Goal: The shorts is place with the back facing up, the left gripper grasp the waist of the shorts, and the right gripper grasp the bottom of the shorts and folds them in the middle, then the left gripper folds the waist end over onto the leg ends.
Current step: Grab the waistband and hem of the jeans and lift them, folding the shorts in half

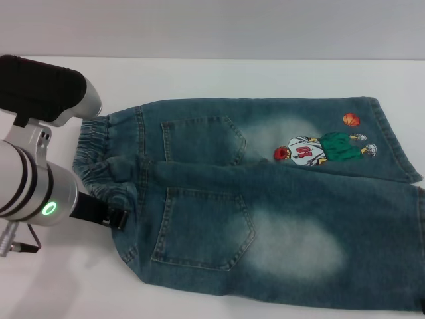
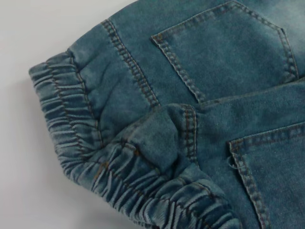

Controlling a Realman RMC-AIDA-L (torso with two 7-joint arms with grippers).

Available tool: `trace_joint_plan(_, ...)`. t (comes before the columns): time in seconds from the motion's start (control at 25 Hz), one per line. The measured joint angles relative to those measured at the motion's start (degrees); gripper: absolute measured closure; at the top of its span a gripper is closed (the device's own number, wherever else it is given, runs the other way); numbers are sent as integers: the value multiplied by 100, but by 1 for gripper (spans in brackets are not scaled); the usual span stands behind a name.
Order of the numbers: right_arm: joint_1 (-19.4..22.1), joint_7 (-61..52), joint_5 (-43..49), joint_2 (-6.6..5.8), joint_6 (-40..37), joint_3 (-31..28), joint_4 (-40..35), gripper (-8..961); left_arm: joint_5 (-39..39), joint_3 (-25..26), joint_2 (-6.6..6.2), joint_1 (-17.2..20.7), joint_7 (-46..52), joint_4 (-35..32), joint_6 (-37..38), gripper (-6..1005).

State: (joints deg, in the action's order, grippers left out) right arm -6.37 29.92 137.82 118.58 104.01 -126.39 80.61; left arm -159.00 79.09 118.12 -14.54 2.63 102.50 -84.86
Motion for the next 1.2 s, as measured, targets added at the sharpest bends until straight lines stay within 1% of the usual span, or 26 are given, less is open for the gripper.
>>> trace_joint_plan(0.4, -50, 48, 150, 3, -135, 43, -36, 511, 0, -8, 0, 8, 1, 8, -4, 809)
trace_joint_plan(0.68, -156, 56, 139, 15, -156, 50, -111, 519, 0, -8, 0, 3, 1, 5, -2, 809)
trace_joint_plan(0.92, -295, 62, 123, 2, -200, 57, -275, 526, 0, -8, 0, -13, 1, -6, -4, 809)
trace_joint_plan(1.2, -388, 64, 109, 8, -178, 64, -273, 534, 1, -8, 0, -13, 1, -12, -5, 809)
